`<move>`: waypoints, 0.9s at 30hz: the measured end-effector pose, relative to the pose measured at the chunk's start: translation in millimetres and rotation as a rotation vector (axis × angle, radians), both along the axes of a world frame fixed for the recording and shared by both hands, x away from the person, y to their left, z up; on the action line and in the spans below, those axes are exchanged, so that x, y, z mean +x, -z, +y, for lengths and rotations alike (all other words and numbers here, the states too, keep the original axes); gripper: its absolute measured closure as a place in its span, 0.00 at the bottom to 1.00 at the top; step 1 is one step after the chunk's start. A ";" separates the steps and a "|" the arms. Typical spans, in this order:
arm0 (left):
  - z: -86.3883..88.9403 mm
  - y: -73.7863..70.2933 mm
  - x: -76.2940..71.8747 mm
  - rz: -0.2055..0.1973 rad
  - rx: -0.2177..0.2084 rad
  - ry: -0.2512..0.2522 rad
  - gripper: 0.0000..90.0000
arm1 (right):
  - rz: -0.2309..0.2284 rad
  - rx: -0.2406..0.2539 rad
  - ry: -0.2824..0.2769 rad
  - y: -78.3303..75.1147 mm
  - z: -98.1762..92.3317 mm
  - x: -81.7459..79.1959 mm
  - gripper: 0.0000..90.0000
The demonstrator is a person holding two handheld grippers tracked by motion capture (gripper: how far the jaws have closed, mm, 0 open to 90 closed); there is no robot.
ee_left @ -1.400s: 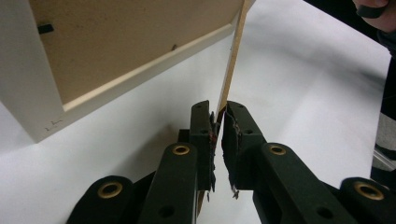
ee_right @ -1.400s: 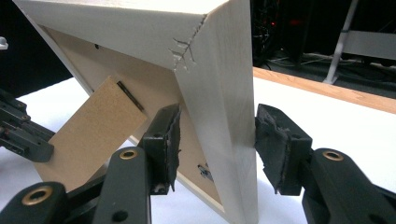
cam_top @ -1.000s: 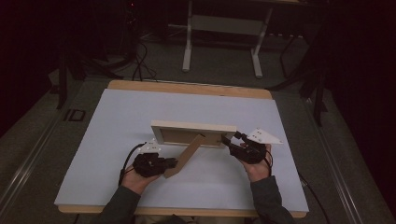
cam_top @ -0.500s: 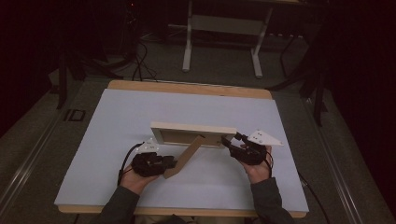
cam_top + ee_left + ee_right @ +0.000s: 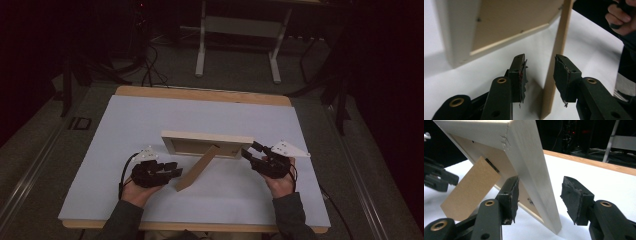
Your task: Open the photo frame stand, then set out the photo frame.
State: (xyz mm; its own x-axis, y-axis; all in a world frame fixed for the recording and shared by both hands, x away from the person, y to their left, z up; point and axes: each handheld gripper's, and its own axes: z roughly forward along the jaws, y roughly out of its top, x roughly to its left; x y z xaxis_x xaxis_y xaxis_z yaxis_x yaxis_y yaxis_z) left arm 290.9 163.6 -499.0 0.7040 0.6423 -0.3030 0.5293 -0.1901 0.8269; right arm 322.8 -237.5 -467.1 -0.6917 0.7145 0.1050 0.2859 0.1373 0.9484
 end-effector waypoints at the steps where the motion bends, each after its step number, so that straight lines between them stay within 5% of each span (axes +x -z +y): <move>1: 2.0 -1.0 0.0 -0.008 0.000 -0.015 0.70 | 0.000 0.003 -0.001 0.4 -2.0 -0.4 0.53; 14: 29.9 -7.9 1.2 -0.065 -0.003 -0.202 0.72 | 0.033 -0.012 0.048 6.8 -22.3 1.6 0.63; 27: 37.2 -9.0 7.6 -0.064 0.014 -0.251 0.73 | 0.091 -0.043 0.103 13.3 -20.3 11.8 0.68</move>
